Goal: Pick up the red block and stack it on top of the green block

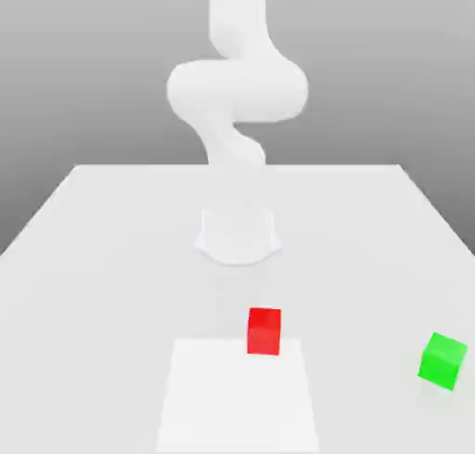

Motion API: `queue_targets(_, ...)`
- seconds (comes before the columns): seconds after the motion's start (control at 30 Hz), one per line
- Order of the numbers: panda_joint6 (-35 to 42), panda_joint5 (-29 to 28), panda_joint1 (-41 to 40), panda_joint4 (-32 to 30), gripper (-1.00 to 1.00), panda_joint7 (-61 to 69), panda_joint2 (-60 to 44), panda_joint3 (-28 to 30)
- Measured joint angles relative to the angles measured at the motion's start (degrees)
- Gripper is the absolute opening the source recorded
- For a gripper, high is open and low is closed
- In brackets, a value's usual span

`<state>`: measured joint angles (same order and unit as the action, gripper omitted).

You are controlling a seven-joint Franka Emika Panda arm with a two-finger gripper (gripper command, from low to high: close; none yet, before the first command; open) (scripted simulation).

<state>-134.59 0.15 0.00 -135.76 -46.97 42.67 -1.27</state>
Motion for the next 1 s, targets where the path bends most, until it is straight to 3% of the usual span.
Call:
queue_targets(0.57, -26.32, 2.43, 1.62, -33.44, 0.00, -9.05, -31.24, -5.27)
queue_targets(0.7, -34.39, -0.61, 0.68, -34.35, 0.00, -12.03, -41.19, -5.51)
queue_targets(0.87, -42.34, -5.59, 4.24, -33.37, 0.00, -15.49, -50.41, -0.60)
queue_targets(0.9, -43.39, -5.76, 4.84, -33.26, -1.00, -15.55, -51.60, 0.06)
queue_targets(1.0, -43.42, -5.83, 4.84, -33.26, -1.00, -15.63, -51.60, 0.05)
